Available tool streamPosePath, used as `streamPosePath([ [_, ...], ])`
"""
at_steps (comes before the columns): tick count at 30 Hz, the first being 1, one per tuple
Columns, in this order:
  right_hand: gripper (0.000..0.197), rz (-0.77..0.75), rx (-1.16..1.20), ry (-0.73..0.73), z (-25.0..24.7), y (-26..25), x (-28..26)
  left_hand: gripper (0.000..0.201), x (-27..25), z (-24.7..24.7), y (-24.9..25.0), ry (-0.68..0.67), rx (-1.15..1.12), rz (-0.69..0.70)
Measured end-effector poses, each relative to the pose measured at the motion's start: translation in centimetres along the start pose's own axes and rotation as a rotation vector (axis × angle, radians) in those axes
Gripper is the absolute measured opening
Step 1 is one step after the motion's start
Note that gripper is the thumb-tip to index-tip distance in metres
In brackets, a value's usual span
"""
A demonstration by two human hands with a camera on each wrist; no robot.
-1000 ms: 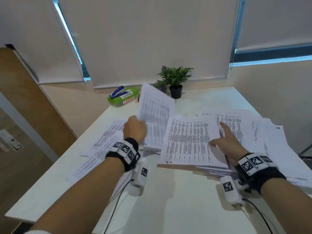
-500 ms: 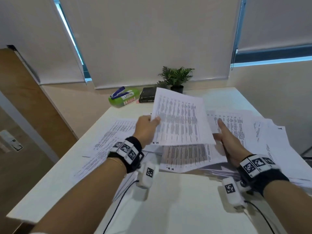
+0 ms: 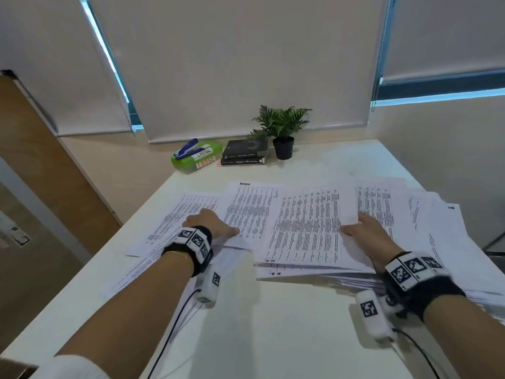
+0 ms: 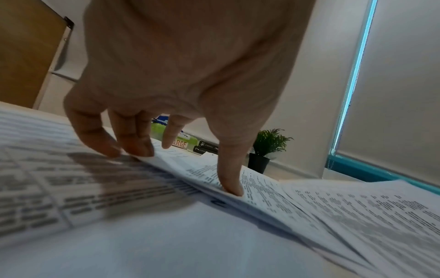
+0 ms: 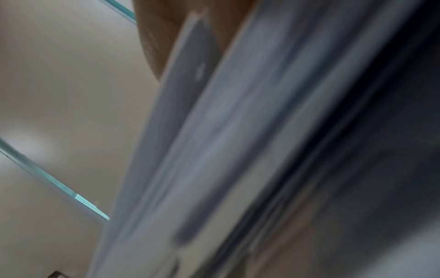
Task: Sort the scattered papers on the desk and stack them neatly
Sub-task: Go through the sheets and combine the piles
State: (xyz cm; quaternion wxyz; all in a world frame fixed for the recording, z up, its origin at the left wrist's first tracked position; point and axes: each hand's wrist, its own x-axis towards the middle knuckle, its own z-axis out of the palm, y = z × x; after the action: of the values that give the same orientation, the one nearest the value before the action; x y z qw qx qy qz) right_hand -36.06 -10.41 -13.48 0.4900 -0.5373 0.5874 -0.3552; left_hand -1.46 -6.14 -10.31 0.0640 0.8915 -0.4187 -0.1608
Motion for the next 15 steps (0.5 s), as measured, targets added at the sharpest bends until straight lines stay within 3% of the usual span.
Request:
streamPosePath([
  [4, 0.027, 0.008, 0.026, -0.011, 0.2, 0.1, -0.1, 0.072, 0.5, 0.2, -0.1, -0.019, -0.136, 0.023],
  [7, 0.046, -0.01, 0.025, -0.013, 0.2, 0.0, -0.2, 0.047, 1.1, 0.1, 0.0, -0.008, -0.231, 0.047],
  [10, 0.072, -0.06, 0.049, -0.017, 0.0, -0.4, -0.6, 0.027, 0.9, -1.0, -0.2, 0.165, -0.325, 0.073],
  [12, 0.084, -0.097, 0.048, -0.046, -0.1, -0.5, -0.6, 0.03, 0.7, -2.4, -0.4, 0.345, -0.501, 0.078],
  [15, 0.078, -0.136, -0.026, -0.076, -0.1, -0.1, -0.5, 0.029, 0.0, -5.1, -0.2, 0.522, -0.854, 0.121],
])
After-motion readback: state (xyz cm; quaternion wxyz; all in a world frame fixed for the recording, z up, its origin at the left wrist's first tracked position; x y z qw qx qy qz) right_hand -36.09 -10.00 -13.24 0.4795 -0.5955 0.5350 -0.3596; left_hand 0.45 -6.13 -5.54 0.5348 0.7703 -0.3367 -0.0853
